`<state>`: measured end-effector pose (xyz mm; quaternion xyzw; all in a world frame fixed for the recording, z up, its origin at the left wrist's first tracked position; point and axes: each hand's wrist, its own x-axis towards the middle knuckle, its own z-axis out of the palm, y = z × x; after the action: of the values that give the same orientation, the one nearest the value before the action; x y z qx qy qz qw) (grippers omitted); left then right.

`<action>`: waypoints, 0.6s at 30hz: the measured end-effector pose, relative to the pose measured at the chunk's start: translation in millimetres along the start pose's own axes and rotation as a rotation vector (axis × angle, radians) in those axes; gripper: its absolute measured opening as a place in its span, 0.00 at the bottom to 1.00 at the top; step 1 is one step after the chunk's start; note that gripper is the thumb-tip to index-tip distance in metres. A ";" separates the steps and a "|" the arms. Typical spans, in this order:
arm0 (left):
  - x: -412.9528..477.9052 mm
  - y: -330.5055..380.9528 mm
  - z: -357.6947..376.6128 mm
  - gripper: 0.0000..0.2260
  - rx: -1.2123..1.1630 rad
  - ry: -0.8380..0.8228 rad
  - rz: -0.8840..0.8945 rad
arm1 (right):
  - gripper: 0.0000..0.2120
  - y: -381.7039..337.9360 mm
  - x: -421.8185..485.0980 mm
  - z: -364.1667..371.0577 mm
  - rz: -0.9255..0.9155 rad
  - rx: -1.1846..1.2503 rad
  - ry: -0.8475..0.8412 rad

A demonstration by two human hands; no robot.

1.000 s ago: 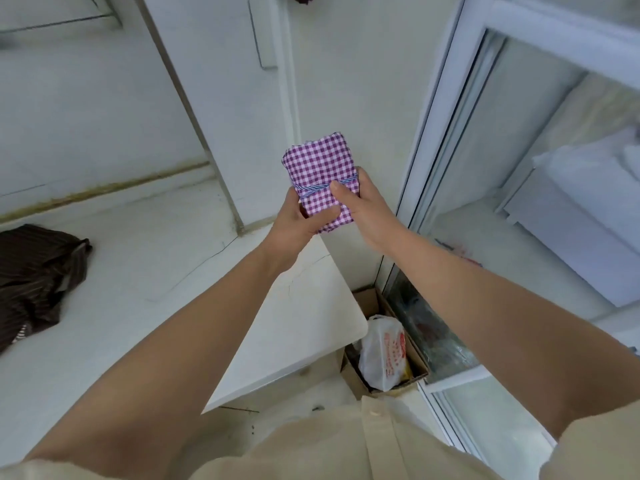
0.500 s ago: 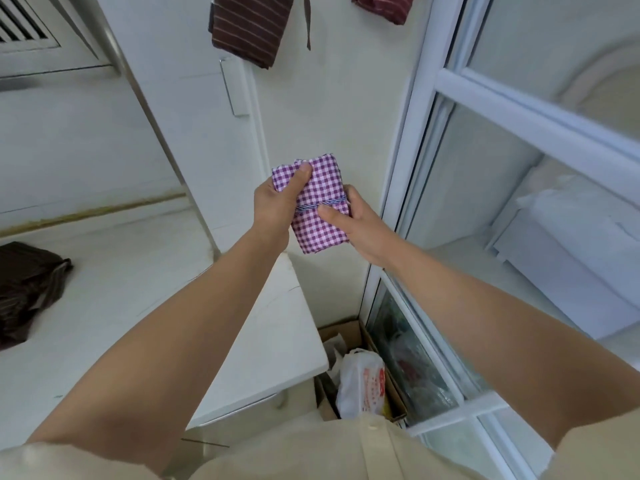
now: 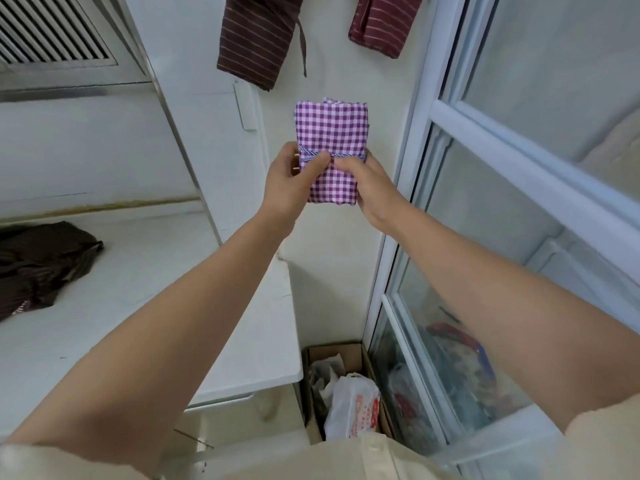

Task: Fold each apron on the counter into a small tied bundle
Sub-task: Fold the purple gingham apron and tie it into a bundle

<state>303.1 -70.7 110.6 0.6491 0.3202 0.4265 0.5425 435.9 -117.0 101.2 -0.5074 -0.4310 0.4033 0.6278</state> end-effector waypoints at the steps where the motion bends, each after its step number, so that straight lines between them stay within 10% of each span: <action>1: 3.1 12.0 3.0 0.18 0.037 0.028 0.059 | 0.15 -11.6 4.6 0.3 -0.028 0.015 0.014; 18: 107.0 192.4 22.1 0.25 0.278 0.006 0.497 | 0.14 -204.3 91.2 -11.5 -0.470 0.123 0.209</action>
<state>360.1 -25.9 319.6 0.7744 0.2082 0.5005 0.3262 488.6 -66.9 313.1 -0.3930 -0.4447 0.2174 0.7750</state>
